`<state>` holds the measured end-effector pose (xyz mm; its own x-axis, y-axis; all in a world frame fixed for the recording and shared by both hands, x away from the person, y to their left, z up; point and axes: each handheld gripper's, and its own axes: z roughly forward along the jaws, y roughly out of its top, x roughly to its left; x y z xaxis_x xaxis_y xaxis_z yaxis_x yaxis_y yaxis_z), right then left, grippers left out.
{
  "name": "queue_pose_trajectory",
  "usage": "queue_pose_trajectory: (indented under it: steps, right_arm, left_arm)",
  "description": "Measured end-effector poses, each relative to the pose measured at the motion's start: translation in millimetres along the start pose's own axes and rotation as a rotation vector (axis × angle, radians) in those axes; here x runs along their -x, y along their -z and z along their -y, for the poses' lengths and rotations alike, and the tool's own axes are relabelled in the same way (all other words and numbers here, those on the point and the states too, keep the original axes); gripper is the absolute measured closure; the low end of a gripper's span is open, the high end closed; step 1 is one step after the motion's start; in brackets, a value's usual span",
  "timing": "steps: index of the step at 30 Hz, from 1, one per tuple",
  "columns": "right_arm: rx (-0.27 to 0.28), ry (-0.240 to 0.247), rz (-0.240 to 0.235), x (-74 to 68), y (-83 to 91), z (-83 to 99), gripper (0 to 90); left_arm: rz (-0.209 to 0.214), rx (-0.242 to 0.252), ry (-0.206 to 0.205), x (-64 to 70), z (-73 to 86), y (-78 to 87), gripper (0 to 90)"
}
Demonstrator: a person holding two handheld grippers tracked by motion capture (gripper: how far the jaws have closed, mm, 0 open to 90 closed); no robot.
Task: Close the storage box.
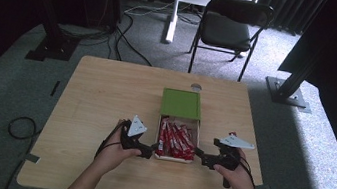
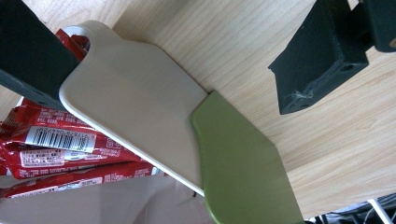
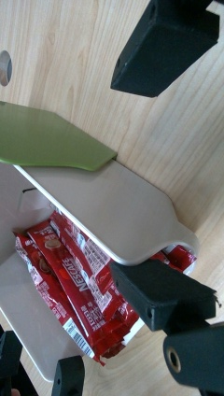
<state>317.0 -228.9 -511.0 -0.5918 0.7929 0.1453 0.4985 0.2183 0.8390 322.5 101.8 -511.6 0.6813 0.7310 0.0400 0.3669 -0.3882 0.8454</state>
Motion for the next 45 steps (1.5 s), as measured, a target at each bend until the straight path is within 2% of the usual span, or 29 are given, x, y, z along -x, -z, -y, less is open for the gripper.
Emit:
queue_pose_trajectory:
  steps: [27,45]
  right_arm:
    - [0.013,-0.026,0.022,13.1,-15.7,-16.6,11.1]
    - [0.016,-0.048,0.049,23.4,-29.3,-27.4,10.8]
  left_arm:
    - [-0.026,0.006,0.035,-18.0,-13.0,-14.2,2.0]
    - [-0.052,-0.001,0.023,-27.1,-22.1,-24.7,2.0]
